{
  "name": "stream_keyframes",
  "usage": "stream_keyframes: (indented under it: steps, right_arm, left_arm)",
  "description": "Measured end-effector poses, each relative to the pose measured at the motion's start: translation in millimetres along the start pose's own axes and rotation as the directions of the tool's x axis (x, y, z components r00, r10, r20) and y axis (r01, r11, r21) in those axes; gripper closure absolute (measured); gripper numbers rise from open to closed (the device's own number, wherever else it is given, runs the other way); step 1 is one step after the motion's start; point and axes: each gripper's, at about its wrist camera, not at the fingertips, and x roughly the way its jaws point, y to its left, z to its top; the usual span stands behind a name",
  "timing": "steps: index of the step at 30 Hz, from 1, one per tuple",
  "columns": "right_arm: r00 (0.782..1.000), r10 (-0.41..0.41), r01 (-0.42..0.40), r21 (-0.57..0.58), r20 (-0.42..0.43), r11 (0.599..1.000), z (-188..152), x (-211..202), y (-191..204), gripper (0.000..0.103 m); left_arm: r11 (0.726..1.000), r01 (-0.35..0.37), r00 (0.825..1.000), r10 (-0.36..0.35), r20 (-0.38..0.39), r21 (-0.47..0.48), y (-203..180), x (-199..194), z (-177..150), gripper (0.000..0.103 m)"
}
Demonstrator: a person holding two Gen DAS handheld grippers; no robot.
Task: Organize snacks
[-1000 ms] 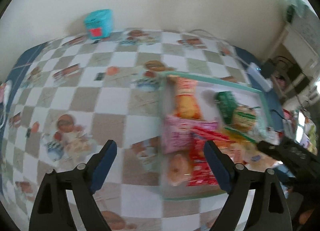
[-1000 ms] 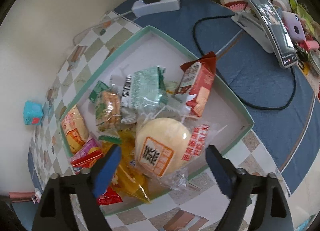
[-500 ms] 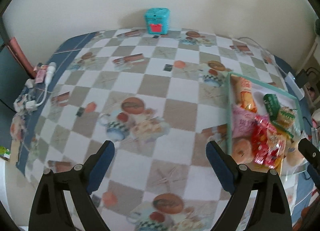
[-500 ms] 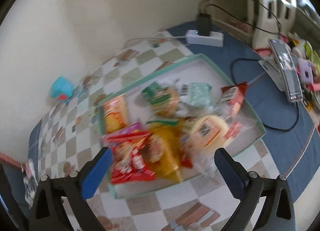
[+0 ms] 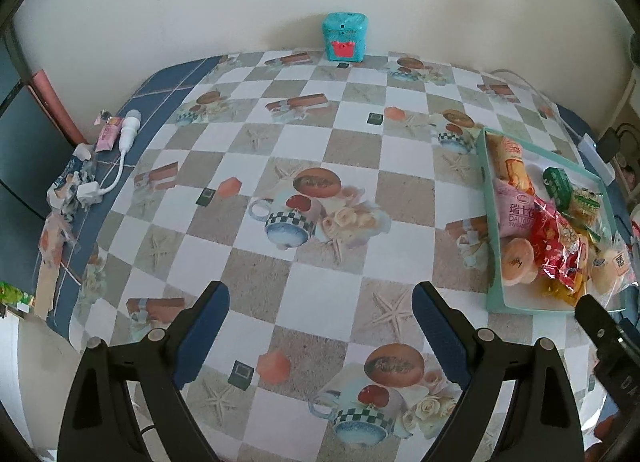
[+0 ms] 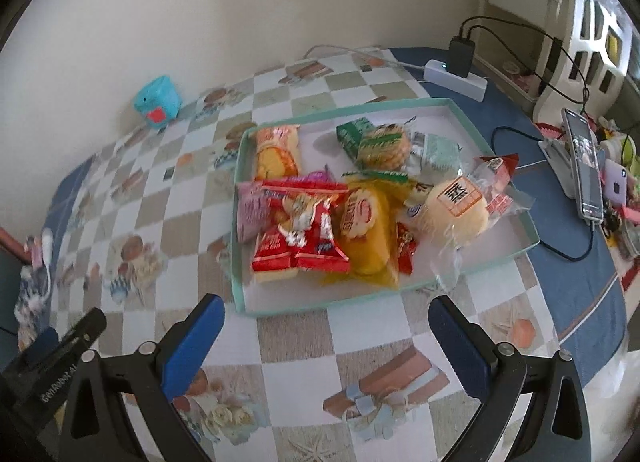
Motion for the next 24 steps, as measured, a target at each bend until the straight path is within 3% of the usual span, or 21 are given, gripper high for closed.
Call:
stream_keyframes:
  steps: [24]
  right_arm:
    - [0.999, -0.025, 0.024, -0.034, -0.025, 0.999, 0.2, 6.2, 7.3, 0.000]
  left_arm:
    - [1.000, 0.010, 1.000, -0.010, -0.023, 0.002, 1.6, 7.7, 1.1, 0.010]
